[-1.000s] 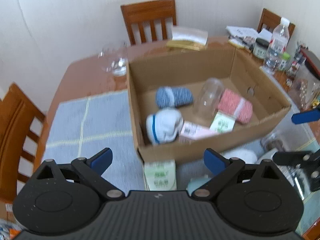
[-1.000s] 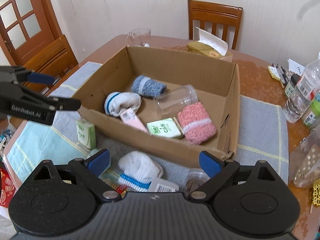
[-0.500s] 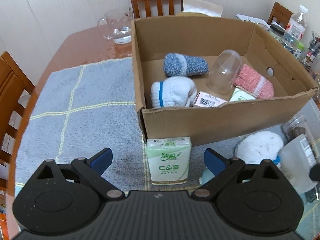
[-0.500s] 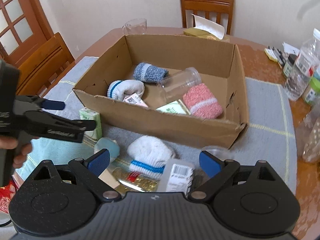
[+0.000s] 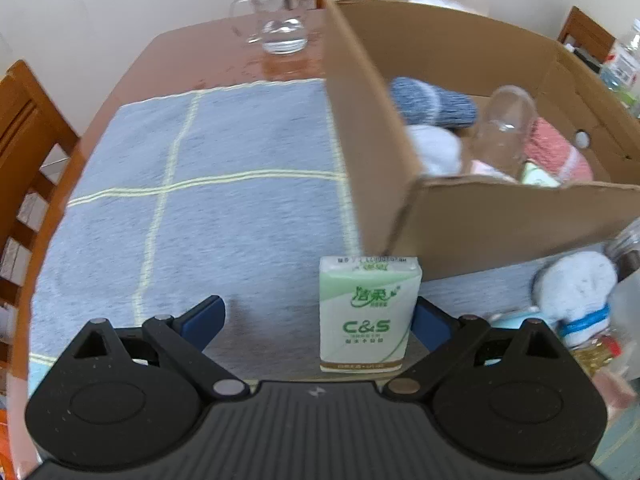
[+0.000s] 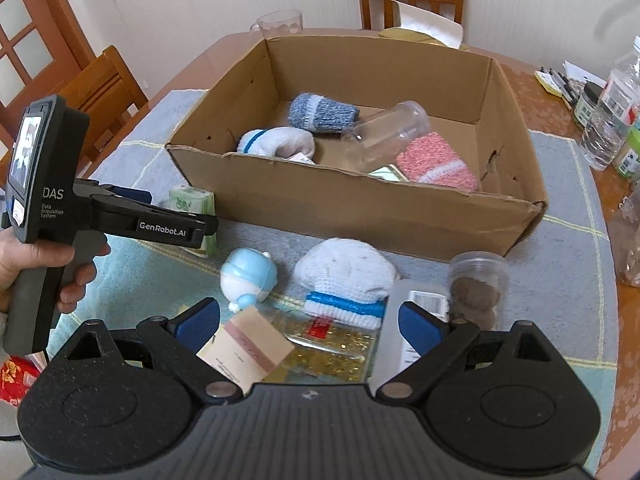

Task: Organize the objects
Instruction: 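Move the left tool toward the C&S tissue pack while the right tool approaches the pink KASI box, then grasp the C&S tissue pack with the left tool while the right tool grasps the pink KASI box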

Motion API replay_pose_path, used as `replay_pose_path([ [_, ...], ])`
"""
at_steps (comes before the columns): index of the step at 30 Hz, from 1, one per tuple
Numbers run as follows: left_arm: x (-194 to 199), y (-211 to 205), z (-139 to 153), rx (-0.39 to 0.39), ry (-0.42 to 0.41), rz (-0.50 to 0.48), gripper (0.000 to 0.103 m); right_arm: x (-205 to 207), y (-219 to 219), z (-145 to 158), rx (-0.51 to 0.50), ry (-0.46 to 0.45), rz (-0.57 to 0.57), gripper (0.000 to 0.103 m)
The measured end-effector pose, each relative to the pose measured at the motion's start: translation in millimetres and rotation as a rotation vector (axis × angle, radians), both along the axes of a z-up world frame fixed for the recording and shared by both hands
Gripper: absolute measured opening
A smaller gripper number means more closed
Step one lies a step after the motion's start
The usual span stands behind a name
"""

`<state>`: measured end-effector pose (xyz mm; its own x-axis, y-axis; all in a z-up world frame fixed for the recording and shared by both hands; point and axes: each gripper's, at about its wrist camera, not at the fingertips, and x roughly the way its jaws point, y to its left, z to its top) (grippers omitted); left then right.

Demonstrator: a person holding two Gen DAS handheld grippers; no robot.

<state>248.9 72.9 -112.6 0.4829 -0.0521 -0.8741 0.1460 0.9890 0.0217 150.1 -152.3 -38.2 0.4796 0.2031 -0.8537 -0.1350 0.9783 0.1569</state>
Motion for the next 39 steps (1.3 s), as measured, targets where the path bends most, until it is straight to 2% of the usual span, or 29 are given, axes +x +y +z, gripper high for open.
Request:
replay_pose_path([
  [9, 0.6, 31.8, -6.6, 0.023, 0.018, 0.024, 0.098, 9.1, 26.7, -5.9, -0.014, 0.025, 0.048, 0.098],
  [21, -8.3, 44.9, -11.6, 0.008, 0.047, -0.02, 0.098, 7.4, 48.7, -19.0, -0.001, 0.059, 0.083, 0.098],
  [31, -19.6, 80.5, -10.7, 0.022, 0.054, 0.036, 0.098, -4.6, 59.3, -29.6, -0.015, 0.087, 0.101, 0.101],
  [39, -22.7, 102.5, -9.5, 0.022, 0.035, 0.068, 0.099, -20.9, 64.7, -40.1, -0.007, 0.156, 0.084, 0.101],
])
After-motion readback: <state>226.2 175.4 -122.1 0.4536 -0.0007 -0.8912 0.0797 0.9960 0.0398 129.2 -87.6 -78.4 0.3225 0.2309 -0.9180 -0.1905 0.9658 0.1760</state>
